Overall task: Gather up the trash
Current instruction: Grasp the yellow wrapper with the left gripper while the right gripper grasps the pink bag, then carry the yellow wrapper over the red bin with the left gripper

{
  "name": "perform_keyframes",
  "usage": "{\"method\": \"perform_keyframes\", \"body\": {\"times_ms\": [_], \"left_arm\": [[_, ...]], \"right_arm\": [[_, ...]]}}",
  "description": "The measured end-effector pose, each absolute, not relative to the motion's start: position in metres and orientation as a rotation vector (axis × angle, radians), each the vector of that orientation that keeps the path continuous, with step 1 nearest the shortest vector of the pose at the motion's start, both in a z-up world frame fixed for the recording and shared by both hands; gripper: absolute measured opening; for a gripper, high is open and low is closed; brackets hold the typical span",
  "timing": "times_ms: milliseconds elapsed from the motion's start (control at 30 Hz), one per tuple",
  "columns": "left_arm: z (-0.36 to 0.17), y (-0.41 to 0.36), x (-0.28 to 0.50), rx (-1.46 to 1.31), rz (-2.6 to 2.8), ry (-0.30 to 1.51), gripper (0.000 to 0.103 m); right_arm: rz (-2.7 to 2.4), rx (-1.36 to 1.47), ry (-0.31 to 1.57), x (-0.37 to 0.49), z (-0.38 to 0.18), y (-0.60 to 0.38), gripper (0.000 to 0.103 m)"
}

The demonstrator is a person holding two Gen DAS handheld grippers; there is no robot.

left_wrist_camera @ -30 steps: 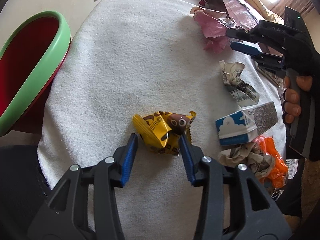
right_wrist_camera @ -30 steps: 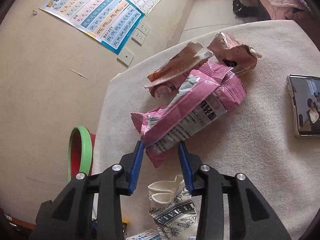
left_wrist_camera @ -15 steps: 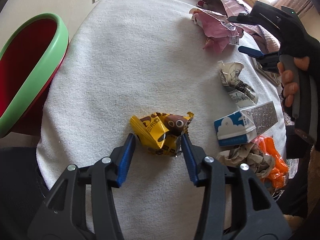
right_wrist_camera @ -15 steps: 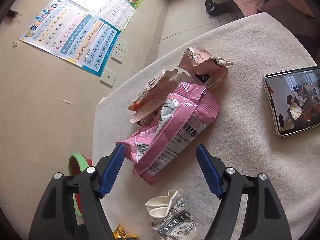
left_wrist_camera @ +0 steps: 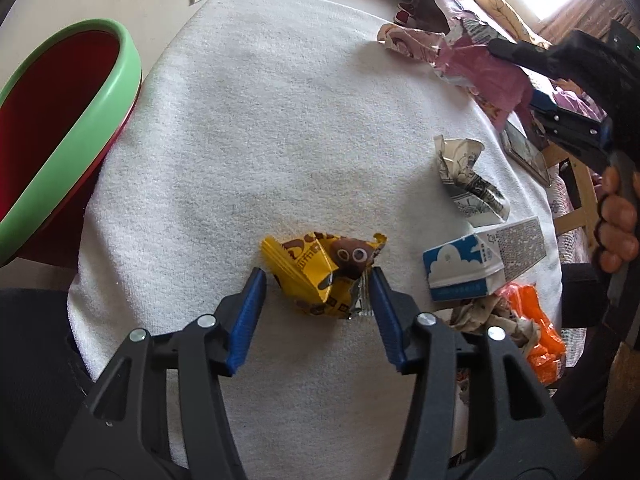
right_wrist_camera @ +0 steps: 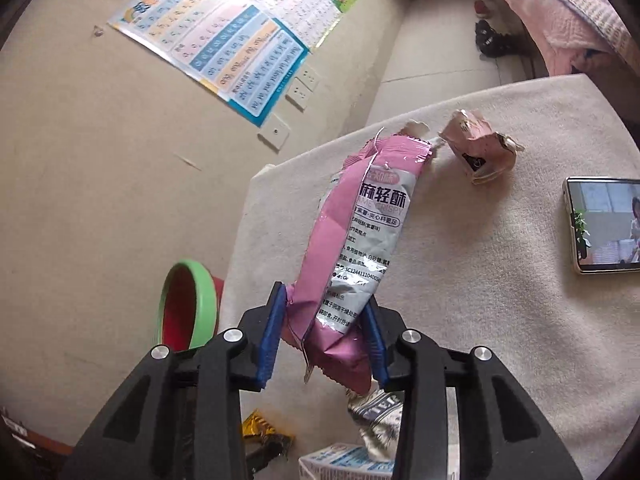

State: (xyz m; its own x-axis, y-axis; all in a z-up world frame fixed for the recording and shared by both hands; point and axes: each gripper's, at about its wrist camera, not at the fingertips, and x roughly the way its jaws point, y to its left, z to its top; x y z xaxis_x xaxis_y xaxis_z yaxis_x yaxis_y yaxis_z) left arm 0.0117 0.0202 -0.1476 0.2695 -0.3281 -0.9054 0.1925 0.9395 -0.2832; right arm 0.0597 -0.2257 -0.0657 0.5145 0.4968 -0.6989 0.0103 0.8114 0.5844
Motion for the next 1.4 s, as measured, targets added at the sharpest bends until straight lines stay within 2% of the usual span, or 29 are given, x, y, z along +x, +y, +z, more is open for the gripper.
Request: {"method": "perform_keyframes", "body": {"times_ms": [233,300,333,500,867,1400], "left_arm": [[-0.148,0.027,0.013,-0.143,-0.346,1.255,0.050],[-0.147,0.026,0.012,-0.135,-0.350,1.252,0.046],[-0.147,0.026,0.013,-0.137,-0.352,1.253,0.040],[-0.145,0.025,0.011,-0.148,-0.345,1.236,0.034],[-0.130,0.036,0.010,-0.186,-0.317,1.169,0.033],[-0.108,0.066,0.018,-0.212,-0.211,1.096,0.033]], "right_arm": [[0.348,0.434,1.029,0.039,-0.071,-0.189,0.036],[0.351,0.433,1.040,0.038,-0.075,-0.186,0.036],[0.350,0.430,1.040,0.037,-0.075,-0.186,0.036],[0.342,0.407,1.016,0.032,-0.070,-0.186,0.036],[0.353,0.297,0.978,0.019,-0.061,-0.165,0.037],[0.365,0.275,0.987,0.020,-0.066,-0.158,0.038]]}}
